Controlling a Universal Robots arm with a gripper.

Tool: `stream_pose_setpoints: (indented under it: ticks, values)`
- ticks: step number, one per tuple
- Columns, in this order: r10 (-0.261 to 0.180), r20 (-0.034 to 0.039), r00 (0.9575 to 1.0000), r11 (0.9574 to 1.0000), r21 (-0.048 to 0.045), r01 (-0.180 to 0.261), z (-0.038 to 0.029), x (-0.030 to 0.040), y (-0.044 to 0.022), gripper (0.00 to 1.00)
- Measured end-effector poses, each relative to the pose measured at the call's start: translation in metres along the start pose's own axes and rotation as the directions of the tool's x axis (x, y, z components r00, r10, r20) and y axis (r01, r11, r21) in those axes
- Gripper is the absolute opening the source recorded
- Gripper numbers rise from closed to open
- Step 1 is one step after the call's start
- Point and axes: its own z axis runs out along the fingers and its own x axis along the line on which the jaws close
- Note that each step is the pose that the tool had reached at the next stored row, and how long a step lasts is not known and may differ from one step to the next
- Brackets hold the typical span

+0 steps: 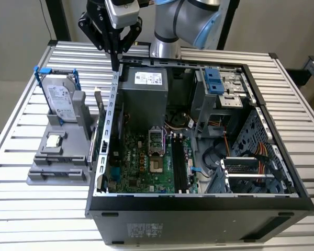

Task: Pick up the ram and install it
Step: 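Reach for the ram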

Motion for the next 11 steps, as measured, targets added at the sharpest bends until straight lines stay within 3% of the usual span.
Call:
stream_pose_setpoints:
  ticks: [11]
  values:
    - [-0.001, 0.0000, 1.0000, 1.0000, 0.0000, 0.001, -0.0001, 0.0083, 0.0001, 0.00]
